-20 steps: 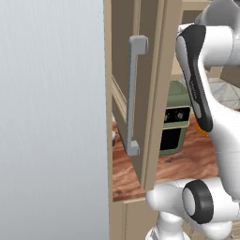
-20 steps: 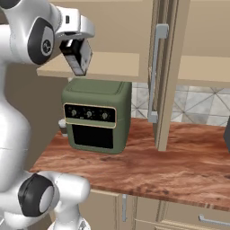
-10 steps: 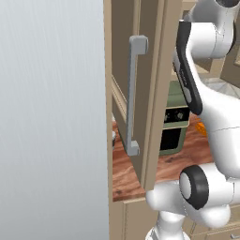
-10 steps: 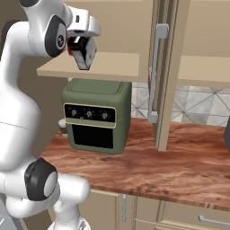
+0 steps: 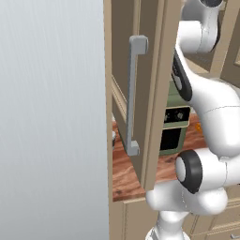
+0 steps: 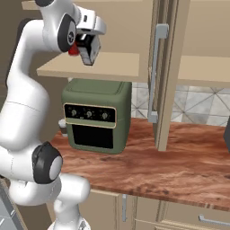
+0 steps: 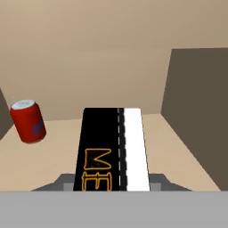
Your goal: Pick the cereal and canned food from the counter and place them in the cabinets closest to them.
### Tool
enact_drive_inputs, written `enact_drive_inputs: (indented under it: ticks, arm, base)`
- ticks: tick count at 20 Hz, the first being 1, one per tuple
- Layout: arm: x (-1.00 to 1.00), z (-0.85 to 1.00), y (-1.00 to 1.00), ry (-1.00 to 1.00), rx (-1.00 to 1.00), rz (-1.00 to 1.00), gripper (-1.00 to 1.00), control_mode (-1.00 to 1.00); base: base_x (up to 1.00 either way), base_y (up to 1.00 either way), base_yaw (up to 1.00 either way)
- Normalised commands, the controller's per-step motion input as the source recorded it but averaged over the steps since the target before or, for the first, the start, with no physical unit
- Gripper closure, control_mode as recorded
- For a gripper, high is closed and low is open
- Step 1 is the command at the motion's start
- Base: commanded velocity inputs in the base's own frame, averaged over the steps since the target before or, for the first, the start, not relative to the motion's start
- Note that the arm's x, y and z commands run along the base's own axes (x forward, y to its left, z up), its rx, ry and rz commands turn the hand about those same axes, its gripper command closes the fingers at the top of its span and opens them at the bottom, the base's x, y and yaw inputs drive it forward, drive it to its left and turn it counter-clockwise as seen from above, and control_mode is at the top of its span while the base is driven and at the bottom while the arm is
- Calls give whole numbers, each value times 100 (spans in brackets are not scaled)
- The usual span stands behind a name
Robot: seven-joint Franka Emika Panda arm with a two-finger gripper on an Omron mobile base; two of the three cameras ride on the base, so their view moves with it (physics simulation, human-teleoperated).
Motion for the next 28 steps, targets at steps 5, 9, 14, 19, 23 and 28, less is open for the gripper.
enact_drive_inputs:
  ticks: [5, 9, 14, 19, 23, 28]
  arm:
    - [43, -4, 0, 0, 1, -1, 100, -100]
    - [35, -13, 0, 1, 0, 0, 100, -100]
    - [19, -7, 0, 0, 0, 0, -100, -100]
    - [5, 0, 0, 1, 0, 0, -100, -100]
    - [1, 0, -3, 2, 0, 0, -100, -100]
    - [-29, 4, -2, 6, 0, 0, -100, -100]
  base:
    - [0, 0, 0]
    - [0, 0, 0]
    - [0, 0, 0]
    - [0, 0, 0]
    - [0, 0, 0]
    - [0, 0, 0]
